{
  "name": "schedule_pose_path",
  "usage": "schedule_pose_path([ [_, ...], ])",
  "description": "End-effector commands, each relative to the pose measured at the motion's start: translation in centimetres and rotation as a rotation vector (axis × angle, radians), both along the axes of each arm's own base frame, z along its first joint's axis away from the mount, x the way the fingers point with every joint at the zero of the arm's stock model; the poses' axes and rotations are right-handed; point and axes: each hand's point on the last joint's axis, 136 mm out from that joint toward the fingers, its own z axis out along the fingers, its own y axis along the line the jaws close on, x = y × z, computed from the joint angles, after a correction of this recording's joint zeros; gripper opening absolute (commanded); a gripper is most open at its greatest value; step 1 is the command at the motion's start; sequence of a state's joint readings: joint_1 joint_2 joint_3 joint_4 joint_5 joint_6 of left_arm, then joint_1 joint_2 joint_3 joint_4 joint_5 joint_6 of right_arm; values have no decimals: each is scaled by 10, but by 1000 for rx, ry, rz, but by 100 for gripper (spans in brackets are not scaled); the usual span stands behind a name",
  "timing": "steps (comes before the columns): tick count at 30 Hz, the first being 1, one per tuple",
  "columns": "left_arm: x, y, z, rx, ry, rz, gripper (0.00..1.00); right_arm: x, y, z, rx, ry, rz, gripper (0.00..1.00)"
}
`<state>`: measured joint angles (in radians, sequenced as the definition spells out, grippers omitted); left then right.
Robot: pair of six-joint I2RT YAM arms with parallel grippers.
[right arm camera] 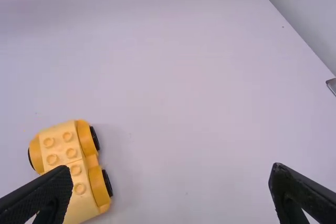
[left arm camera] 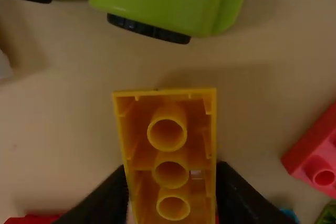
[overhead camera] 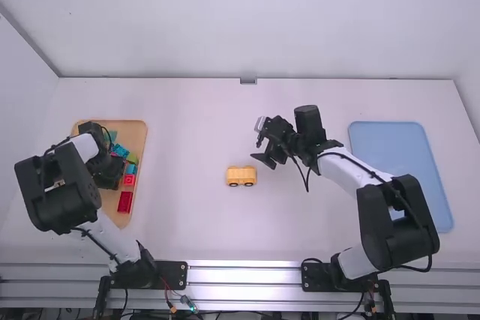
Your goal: Assemble lego blocks to make yellow taxi
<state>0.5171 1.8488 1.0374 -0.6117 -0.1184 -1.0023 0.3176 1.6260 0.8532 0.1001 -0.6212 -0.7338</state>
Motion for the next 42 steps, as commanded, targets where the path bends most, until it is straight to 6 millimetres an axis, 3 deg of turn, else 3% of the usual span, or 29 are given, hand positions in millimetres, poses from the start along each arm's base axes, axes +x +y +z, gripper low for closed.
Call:
schedule_pose_path([
  [1,-6,0,-4,8,31,2,33,1,0,3,7,1,-2,99],
  [6,-3,6,2,7,25,-23,19,2,-3,3,7,0,-9,99],
  [12,4,8,22,6,29,-73,19,3,-3,4,8,-2,-10,99],
  [14,23,4,33,-17,-60,-170,2,2,1,7,30,-3,6,99],
  [16,35,-2,44,-32,-138,-221,2,4,7,15,78,20,-24,99],
  [20,39,-13,67,-3,-218,-273,2,11,17,29,156,35,-68,99],
  [22,49,-24,82,7,-298,-385,2,16,21,38,196,29,-85,99],
  [26,82,-77,123,-10,-574,-757,2,21,36,67,339,58,-116,99],
  [29,93,-117,146,-36,-730,-928,2,14,44,87,434,79,-48,99],
  [31,97,-164,165,-55,-875,-1146,2,12,48,106,533,140,-9,99],
  [34,96,-214,185,-70,-1031,-1378,2,11,51,115,596,251,49,99],
  [35,93,-237,193,-86,-1105,-1480,2,4,53,119,611,300,126,99],
  [36,92,-240,194,-90,-1117,-1495,2,3,53,119,613,306,139,99],
  [38,81,-282,210,-137,-1279,-1688,2,-9,56,127,631,394,296,99],
  [42,65,-319,226,-190,-1437,-1846,2,-20,57,137,634,490,469,98],
])
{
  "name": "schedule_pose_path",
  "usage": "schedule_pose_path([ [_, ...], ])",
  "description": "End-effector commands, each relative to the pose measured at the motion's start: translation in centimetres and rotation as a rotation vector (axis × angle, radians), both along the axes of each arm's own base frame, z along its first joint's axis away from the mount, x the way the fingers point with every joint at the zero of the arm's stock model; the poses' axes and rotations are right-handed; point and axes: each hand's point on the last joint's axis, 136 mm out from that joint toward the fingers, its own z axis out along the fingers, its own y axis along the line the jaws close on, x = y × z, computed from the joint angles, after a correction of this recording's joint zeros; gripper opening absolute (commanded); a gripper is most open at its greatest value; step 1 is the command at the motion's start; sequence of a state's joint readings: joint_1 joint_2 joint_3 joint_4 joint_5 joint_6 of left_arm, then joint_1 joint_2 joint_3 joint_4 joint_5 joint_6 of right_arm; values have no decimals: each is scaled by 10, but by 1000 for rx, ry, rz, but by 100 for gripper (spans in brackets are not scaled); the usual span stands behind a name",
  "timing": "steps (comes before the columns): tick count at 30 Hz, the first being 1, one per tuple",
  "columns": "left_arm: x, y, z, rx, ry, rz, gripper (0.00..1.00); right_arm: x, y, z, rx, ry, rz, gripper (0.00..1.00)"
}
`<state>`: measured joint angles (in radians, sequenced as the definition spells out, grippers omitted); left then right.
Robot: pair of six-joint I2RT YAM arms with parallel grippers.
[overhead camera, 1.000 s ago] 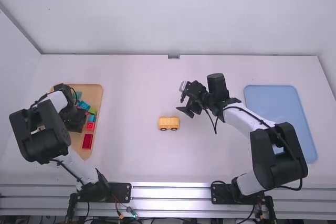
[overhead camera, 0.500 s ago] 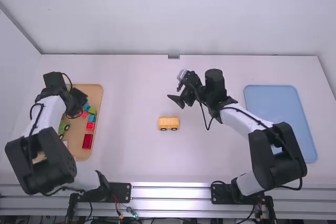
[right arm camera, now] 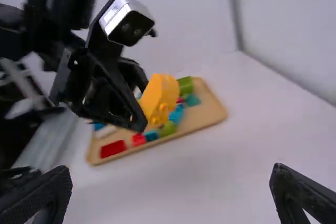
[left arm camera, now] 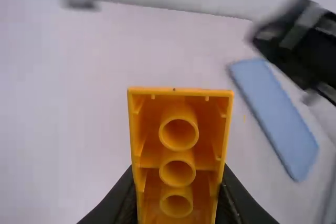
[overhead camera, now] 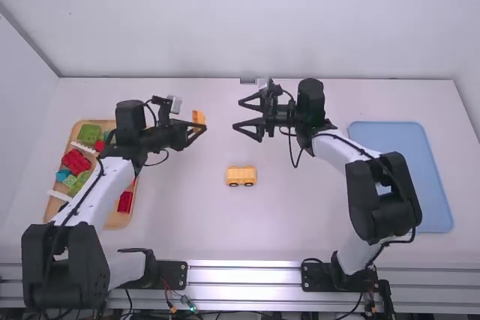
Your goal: Assemble lego blocks to make yellow taxi
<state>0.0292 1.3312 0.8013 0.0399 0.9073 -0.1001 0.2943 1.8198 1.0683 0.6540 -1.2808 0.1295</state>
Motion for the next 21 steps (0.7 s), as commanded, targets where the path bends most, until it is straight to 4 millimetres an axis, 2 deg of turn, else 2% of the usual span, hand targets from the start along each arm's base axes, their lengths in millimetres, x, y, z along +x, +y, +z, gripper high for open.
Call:
schedule_pose_path([
  [1,-25,-26,18,-56,-102,-191,2,-29,-1,16,44,45,244,97],
  [4,-32,-39,24,-75,-153,-257,2,-30,4,17,45,65,287,93],
  [8,-41,-51,28,-82,-215,-325,2,-39,14,18,44,65,319,92],
  [16,-36,-52,22,-33,-255,-305,2,-53,30,24,41,71,370,91],
  [21,-32,-53,23,-45,-258,-298,2,-60,38,30,50,25,394,77],
])
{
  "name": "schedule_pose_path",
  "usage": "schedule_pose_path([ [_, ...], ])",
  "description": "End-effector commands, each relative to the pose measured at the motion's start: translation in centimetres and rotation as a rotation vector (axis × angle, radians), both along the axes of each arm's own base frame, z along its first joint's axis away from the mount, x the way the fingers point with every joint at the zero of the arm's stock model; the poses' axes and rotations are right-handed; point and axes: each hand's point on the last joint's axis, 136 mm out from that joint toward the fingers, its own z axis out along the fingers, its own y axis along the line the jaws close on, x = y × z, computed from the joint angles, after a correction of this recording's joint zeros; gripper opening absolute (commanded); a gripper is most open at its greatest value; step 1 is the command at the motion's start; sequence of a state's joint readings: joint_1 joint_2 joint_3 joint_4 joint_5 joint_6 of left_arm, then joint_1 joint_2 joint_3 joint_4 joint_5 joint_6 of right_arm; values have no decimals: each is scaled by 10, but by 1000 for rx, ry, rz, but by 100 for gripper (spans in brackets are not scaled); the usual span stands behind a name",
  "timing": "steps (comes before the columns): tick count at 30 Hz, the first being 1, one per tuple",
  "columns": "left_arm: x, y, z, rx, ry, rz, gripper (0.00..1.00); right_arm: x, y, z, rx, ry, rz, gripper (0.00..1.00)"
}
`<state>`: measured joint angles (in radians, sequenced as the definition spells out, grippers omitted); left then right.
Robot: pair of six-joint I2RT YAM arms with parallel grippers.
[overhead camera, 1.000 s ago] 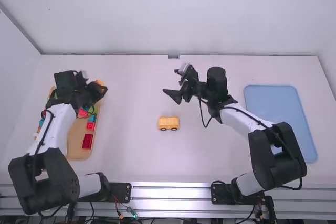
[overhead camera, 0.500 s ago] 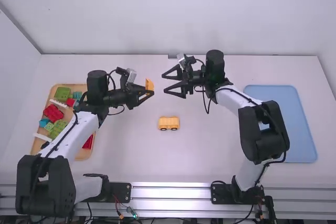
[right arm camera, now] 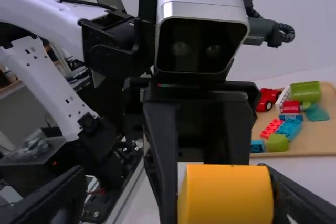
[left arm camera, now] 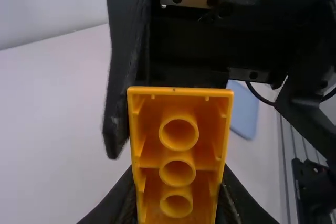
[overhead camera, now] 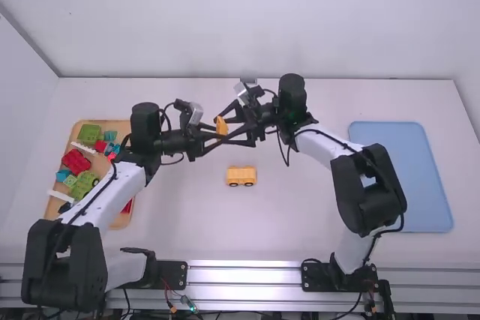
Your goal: Assemble lego blocks to make yellow taxi
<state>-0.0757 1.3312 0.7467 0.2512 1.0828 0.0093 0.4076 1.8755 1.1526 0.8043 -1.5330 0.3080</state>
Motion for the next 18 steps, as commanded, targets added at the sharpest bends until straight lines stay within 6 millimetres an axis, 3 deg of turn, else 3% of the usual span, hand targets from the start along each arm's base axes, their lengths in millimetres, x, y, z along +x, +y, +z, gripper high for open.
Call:
schedule_pose_path([
  [1,-2,-2,2,-8,-5,-9,1,-3,3,6,0,2,35,75],
  [4,0,-1,3,-11,-9,-4,2,-2,4,6,2,-3,27,66],
  [10,2,-2,8,-13,-45,-4,1,4,1,6,2,-4,2,59],
  [18,3,-2,10,-15,-59,-4,1,8,-3,6,4,-8,-12,43],
])
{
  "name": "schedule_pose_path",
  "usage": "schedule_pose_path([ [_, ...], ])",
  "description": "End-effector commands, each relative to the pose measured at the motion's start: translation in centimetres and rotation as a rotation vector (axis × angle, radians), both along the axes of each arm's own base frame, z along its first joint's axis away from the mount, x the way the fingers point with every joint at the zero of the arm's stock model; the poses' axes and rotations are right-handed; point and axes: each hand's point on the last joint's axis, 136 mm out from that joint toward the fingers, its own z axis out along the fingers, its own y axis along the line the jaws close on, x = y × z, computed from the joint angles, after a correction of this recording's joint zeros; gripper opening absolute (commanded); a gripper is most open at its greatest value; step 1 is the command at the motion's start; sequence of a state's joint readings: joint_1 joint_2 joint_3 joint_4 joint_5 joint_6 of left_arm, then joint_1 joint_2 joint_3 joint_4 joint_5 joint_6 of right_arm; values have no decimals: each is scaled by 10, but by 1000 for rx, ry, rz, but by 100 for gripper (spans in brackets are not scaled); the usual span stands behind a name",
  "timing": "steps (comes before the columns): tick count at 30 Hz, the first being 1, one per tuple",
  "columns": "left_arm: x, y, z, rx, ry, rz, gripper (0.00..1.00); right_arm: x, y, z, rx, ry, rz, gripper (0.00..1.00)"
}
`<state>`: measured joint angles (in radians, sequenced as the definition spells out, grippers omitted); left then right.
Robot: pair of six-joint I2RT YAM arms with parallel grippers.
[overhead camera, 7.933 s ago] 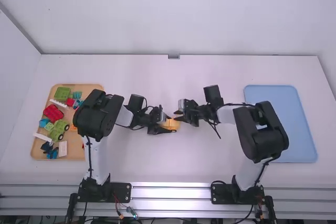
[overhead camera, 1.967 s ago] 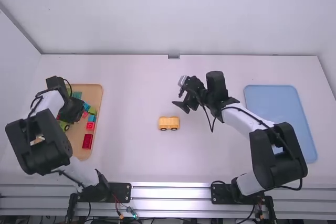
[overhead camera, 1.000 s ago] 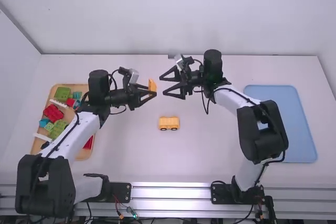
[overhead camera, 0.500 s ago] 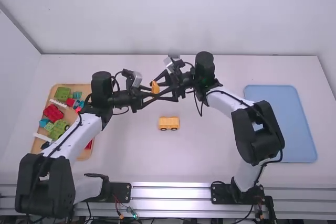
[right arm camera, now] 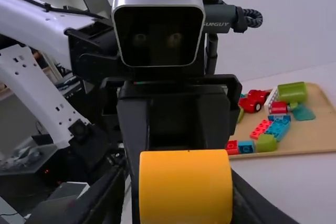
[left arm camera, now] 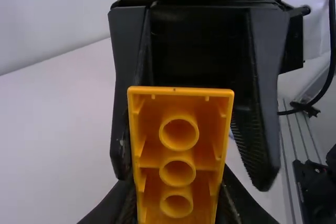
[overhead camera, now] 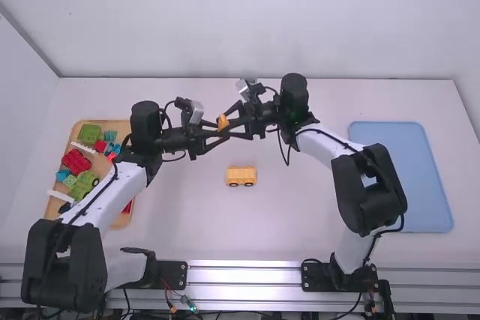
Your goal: Assemble lego blocks to make yellow taxi
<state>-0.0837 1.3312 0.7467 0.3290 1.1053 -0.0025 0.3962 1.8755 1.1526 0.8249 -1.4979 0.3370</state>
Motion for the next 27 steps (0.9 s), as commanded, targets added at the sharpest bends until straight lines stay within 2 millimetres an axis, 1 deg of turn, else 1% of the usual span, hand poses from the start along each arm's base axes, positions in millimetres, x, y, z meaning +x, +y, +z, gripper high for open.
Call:
schedule_pose_path([
  [1,3,3,-2,3,7,24,1,-1,-2,5,8,-20,34,40],
  [5,3,3,-3,4,11,24,1,-1,-2,5,8,-19,35,39],
  [7,3,3,-3,4,10,24,1,-1,-2,5,8,-19,34,35],
  [8,3,3,-3,4,10,24,1,-1,-2,5,8,-19,34,35],
  [15,3,3,-3,6,6,23,2,0,-3,5,8,-20,31,20],
  [16,4,3,-3,6,12,30,6,1,-4,5,9,-23,29,20],
  [17,4,3,-3,6,11,30,10,1,-4,5,9,-23,28,20],
  [18,4,4,-3,7,9,31,24,1,-4,5,13,-32,29,17],
  [19,4,4,-3,9,6,30,33,1,-4,5,17,-46,29,13],
  [20,4,4,-4,10,6,30,49,3,-4,5,22,-59,18,8],
  [22,5,4,-4,12,8,37,65,10,-3,5,22,-59,-21,6],
  [23,8,6,-6,19,12,55,86,18,-4,5,20,-56,-68,4],
  [24,11,8,-9,30,22,79,99,29,-6,5,19,-56,-122,3],
  [25,11,8,-9,30,22,79,99,29,-6,5,19,-56,-122,3],
  [26,14,10,-12,42,32,107,99,40,-8,5,18,-57,-175,2],
  [27,17,12,-15,51,41,127,99,46,-10,5,17,-55,-206,0],
])
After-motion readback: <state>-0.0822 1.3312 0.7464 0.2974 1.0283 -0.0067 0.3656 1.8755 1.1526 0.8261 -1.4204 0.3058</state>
